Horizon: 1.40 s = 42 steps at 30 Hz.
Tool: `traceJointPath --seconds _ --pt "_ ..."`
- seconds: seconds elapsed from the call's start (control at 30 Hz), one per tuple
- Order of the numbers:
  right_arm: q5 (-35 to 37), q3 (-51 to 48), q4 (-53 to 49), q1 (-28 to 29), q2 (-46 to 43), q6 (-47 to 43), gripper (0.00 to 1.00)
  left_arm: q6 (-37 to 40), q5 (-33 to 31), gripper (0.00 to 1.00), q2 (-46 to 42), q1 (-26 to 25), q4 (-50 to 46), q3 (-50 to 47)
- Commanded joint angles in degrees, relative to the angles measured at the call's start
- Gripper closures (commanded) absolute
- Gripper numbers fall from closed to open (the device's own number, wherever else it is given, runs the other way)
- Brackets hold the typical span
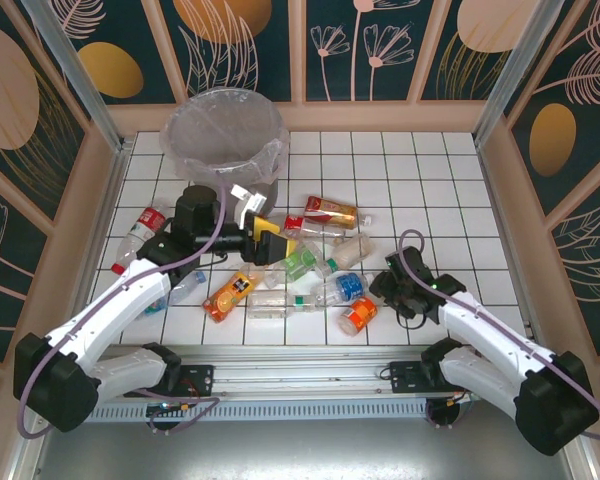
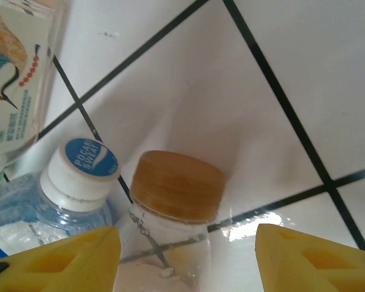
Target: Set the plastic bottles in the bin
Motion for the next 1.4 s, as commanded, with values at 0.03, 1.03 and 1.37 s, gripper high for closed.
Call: traceJointPath --seconds 0.03,1.03,1.37 --pt "0.1 -1.6 4.5 0.5 1.1 1.3 0.39 -0.4 1.6 0.01 1.2 -0.5 2.5 -0.2" --pt "-1.6 -5.9 20.2 0.5 8.0 3.1 0.41 -3.8 0.2 0.01 4.0 -3.3 5.8 -1.1" --pt "-0.2 -6.6 21.8 0.5 7.0 2.9 0.52 -4.2 -0.3 0.02 5.4 -4.5 6.0 -0.7"
